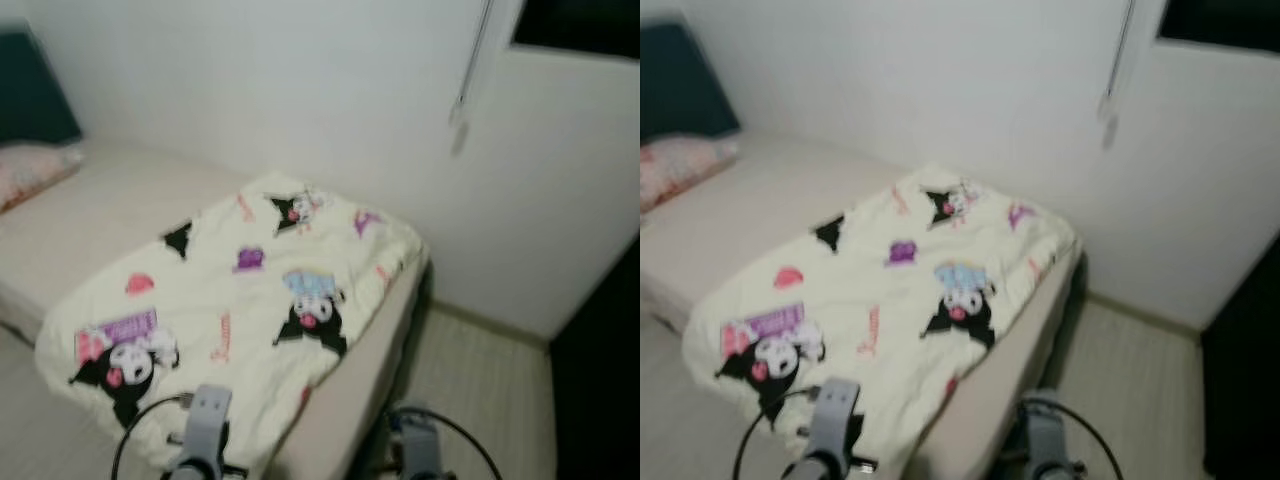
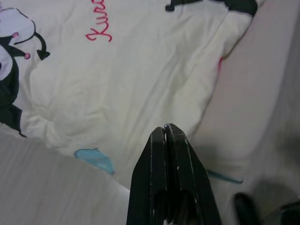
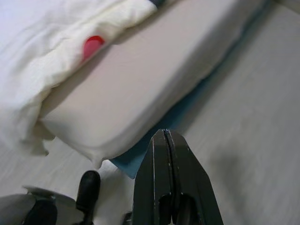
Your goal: Clean up the room
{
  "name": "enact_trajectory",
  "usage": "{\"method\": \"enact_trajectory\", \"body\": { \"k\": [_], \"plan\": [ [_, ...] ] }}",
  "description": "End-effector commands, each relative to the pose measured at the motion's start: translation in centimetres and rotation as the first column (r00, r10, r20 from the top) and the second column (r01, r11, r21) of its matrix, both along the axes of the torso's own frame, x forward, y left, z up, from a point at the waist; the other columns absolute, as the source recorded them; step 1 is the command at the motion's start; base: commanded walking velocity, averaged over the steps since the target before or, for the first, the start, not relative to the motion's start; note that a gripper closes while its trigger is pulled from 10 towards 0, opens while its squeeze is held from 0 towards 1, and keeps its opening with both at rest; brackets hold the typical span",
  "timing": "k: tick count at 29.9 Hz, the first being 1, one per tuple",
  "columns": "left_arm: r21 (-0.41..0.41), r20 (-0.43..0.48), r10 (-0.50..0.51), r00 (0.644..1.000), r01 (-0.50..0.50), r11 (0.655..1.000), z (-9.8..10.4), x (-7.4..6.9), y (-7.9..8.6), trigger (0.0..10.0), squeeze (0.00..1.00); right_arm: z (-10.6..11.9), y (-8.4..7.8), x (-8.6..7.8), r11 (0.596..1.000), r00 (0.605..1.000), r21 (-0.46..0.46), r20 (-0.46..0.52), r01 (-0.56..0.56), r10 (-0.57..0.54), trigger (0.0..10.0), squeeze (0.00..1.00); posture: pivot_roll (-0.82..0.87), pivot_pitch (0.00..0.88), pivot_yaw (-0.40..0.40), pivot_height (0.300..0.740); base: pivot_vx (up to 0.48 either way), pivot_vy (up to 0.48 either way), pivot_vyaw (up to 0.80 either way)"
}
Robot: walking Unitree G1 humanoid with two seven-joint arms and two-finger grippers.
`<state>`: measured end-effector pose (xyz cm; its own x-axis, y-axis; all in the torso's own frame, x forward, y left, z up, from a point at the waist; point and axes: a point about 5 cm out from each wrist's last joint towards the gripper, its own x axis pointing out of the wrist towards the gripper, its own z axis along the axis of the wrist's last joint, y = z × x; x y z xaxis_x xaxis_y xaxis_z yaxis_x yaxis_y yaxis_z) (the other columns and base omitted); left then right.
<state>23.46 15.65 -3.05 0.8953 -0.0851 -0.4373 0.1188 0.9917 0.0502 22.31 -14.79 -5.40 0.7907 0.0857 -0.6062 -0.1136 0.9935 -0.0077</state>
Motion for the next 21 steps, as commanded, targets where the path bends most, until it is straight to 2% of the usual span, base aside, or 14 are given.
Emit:
{"method": "enact_trajectory", "body": {
  "k": [1, 21],
  "plan": [
    [0.000, -0.020, 0.006, 1.000, -0.006, 1.000, -0.37, -0.39, -0.01, 10.0, 0.00, -0.20, -0.45, -0.28, 1.000, 1.000, -0.013, -0.013, 0.002, -0.002, 10.0, 0.00, 0.02, 0.061, 0.014, 0.740, 0.000, -0.424, 0.80],
    [0.001, -0.019, 0.016, 1.000, -0.016, 1.000, -0.31, -0.22, 0.05, 10.0, 0.00, 0.05, -0.37, 0.14, 1.000, 1.000, -0.017, -0.004, -0.011, 0.011, 10.0, 0.00, 0.02, 0.055, 0.011, 0.740, 0.000, -0.422, 0.80]
  ]
}}
